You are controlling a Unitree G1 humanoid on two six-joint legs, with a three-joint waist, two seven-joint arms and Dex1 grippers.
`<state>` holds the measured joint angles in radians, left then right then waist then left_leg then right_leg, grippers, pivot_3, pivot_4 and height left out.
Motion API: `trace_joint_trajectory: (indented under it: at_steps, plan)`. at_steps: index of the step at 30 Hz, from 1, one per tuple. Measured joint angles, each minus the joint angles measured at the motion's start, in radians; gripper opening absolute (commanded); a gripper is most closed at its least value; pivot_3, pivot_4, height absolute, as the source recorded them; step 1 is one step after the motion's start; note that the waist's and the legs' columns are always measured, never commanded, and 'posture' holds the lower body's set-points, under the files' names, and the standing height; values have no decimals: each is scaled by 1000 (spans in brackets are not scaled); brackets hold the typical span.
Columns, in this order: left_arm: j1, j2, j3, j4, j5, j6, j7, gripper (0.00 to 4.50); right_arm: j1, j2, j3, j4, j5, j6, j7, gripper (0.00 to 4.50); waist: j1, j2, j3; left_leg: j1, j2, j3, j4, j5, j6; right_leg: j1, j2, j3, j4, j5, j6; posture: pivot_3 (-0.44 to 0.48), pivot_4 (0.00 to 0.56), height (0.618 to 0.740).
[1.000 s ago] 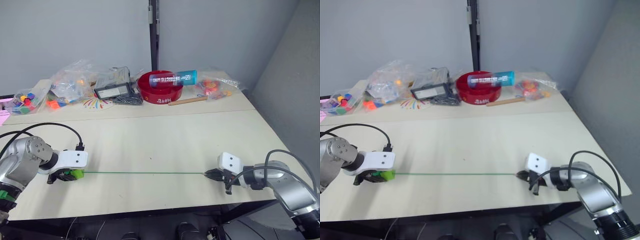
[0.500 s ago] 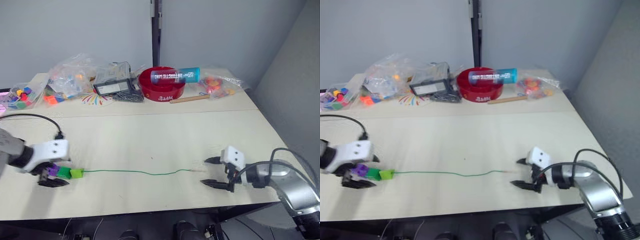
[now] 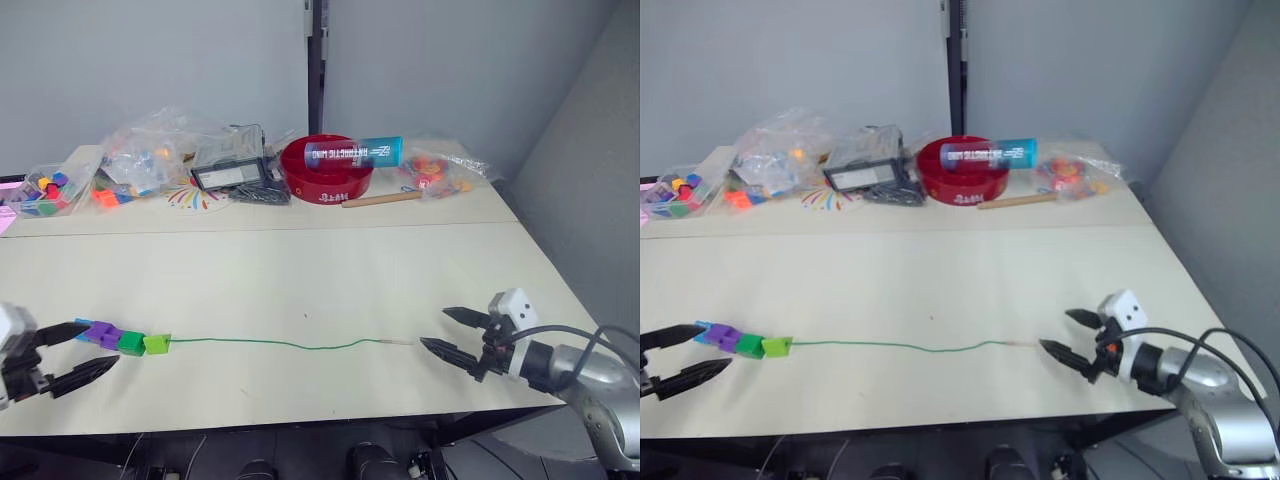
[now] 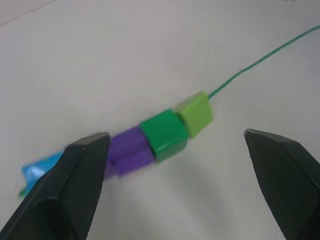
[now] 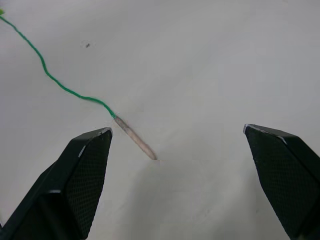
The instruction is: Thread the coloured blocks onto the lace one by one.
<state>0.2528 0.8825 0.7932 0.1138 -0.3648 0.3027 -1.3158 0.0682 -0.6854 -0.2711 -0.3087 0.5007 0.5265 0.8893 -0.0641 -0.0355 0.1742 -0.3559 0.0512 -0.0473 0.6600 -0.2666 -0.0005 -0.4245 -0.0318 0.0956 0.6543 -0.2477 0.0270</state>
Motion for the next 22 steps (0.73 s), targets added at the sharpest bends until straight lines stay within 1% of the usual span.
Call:
trace_joint_trajectory:
  at_steps: [2,5,9,22]
  plan:
    - [25,-19,16,23,-10,-19,19,4500,20,5,-30,20,0,-17,-8,4451,3,0,0,1,0,0,0,0,0,1,0,0,0,-3,5,0,150,731]
    - [56,-44,25,48,-25,-45,45,4500,37,10,-62,56,-5,-48,-15,4451,2,0,0,2,0,1,0,0,0,1,0,0,0,-3,5,0,150,731]
    - [96,-89,17,60,-29,-83,78,4500,76,10,-71,120,-12,-106,-5,4451,1,-1,0,2,0,1,0,0,0,1,0,0,0,-3,5,0,150,731]
    - [115,-93,-28,73,-29,-116,113,4500,94,12,-71,143,-17,-149,0,4451,-2,-1,0,2,0,1,0,0,0,1,0,1,0,-3,5,0,150,731]
